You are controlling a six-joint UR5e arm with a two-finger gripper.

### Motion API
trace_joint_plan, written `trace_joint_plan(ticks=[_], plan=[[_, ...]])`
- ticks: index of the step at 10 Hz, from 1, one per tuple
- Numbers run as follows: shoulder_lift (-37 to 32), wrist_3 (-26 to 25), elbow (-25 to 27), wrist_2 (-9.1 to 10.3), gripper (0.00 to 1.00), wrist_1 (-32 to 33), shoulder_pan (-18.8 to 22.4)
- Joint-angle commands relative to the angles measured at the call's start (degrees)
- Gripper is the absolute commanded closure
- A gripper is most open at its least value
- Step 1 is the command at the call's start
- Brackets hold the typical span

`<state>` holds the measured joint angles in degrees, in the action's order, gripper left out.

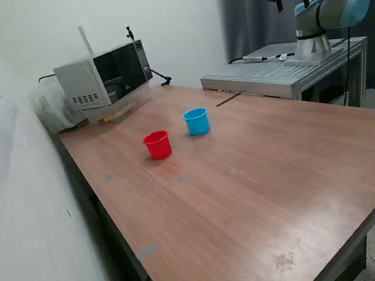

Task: Place red objects in the red bin, and blue objects in the blue bin.

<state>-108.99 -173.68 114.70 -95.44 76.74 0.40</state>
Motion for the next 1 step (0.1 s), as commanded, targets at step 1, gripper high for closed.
trace_joint_plan(ticks=[1], plan=[[0.0, 0.0, 0.0, -0.01, 0.0, 0.0, 0.0]])
